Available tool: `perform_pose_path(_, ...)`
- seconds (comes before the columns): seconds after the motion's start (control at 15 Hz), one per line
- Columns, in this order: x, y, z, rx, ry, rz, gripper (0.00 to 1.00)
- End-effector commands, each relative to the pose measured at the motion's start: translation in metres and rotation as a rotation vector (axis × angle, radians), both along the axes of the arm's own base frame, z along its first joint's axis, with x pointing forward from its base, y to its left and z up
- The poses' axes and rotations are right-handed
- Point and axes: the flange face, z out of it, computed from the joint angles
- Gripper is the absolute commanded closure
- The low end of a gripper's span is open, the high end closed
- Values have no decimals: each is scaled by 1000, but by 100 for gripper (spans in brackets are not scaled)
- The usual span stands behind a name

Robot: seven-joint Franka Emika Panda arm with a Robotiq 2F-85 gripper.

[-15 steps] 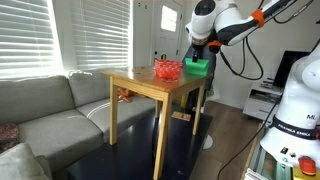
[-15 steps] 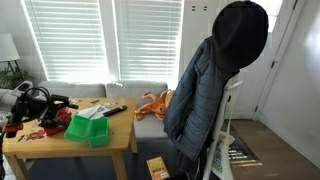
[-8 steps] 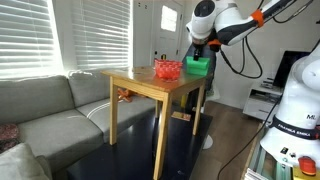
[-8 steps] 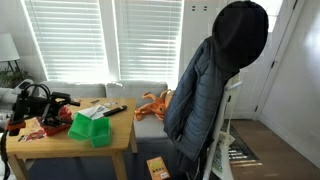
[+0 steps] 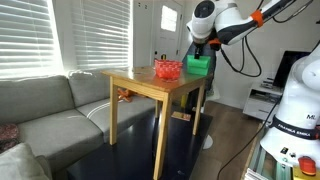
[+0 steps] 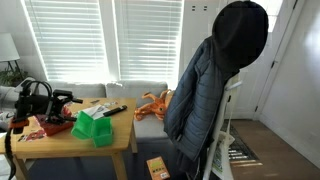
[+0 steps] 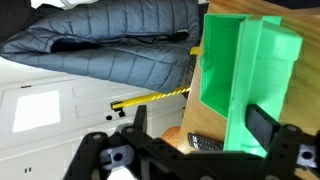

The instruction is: Close the green container

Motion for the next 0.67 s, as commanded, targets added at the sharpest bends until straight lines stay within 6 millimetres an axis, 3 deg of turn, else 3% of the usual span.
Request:
perform_pose_path(0.0, 2, -6, 10, -36, -25, -3, 0)
perform_pose_path(0.6, 7, -23, 15, -62, -37, -18, 0)
